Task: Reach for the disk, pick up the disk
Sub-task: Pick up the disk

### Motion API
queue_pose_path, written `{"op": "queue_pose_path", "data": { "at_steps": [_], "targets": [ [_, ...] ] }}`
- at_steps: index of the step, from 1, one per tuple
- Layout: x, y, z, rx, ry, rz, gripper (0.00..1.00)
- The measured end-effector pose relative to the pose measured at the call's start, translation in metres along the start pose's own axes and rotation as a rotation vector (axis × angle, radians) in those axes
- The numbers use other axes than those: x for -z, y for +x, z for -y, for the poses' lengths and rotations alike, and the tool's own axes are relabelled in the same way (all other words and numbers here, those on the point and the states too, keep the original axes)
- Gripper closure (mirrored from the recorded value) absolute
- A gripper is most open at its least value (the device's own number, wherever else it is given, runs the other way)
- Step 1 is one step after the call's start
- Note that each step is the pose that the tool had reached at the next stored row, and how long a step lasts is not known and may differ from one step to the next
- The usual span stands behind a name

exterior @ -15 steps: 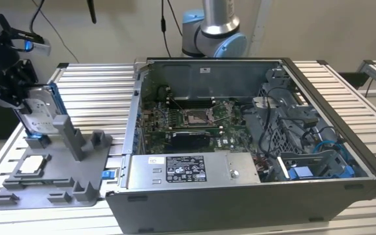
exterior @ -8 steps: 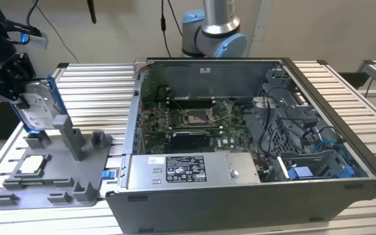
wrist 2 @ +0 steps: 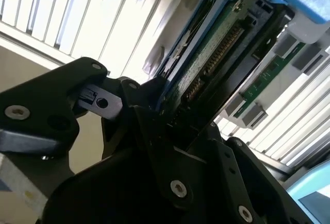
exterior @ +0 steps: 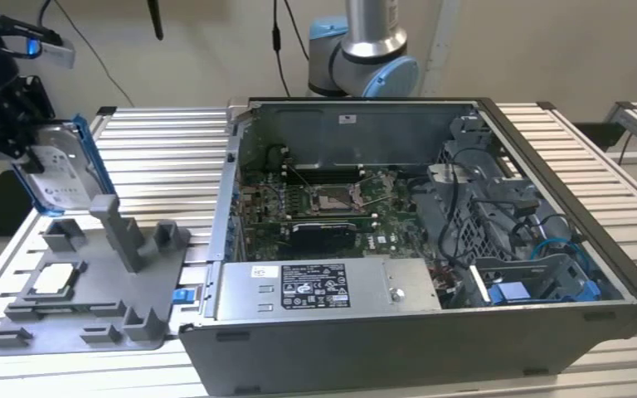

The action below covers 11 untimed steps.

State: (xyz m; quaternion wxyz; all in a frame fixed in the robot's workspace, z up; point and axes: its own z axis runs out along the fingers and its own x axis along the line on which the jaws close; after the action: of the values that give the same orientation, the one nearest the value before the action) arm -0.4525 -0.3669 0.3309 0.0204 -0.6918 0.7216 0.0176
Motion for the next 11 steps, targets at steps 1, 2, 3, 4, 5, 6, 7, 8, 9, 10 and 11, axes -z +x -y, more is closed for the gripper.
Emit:
{"op": "queue_pose_path", "data": {
  "at_steps": [1, 2, 3, 4, 5, 6, 7, 8, 9, 10, 11],
  "targets": [
    [0.0028, -0.0001, 0.0, 0.0, -0.0001, 0.0, 1.0],
    [0.0052, -0.0003, 0.0, 0.0, -0.0001, -0.0001, 1.0],
    [0.0075, -0.0004, 0.0, 0.0, 0.0, 0.0, 1.0],
    [0.0098, -0.0005, 0.0, 0.0, 0.0, 0.0, 1.0],
    [0.012, -0.0006, 0.0, 0.0, 0.0, 0.0, 1.0],
    [0.013, -0.0007, 0.0, 0.0, -0.0001, 0.0, 1.0],
    [0.0131, -0.0007, 0.0, 0.0, 0.0, 0.0, 1.0],
    [0.0131, -0.0007, 0.0001, 0.0, 0.0002, 0.0001, 1.0],
    [0.0131, -0.0007, 0.0001, 0.0, 0.0003, 0.0001, 1.0],
    [0.0131, -0.0007, 0.0001, 0.0, 0.0002, 0.0001, 1.0],
    [0.0133, -0.0007, 0.0, 0.0, 0.0, 0.0, 1.0]
  ]
}}
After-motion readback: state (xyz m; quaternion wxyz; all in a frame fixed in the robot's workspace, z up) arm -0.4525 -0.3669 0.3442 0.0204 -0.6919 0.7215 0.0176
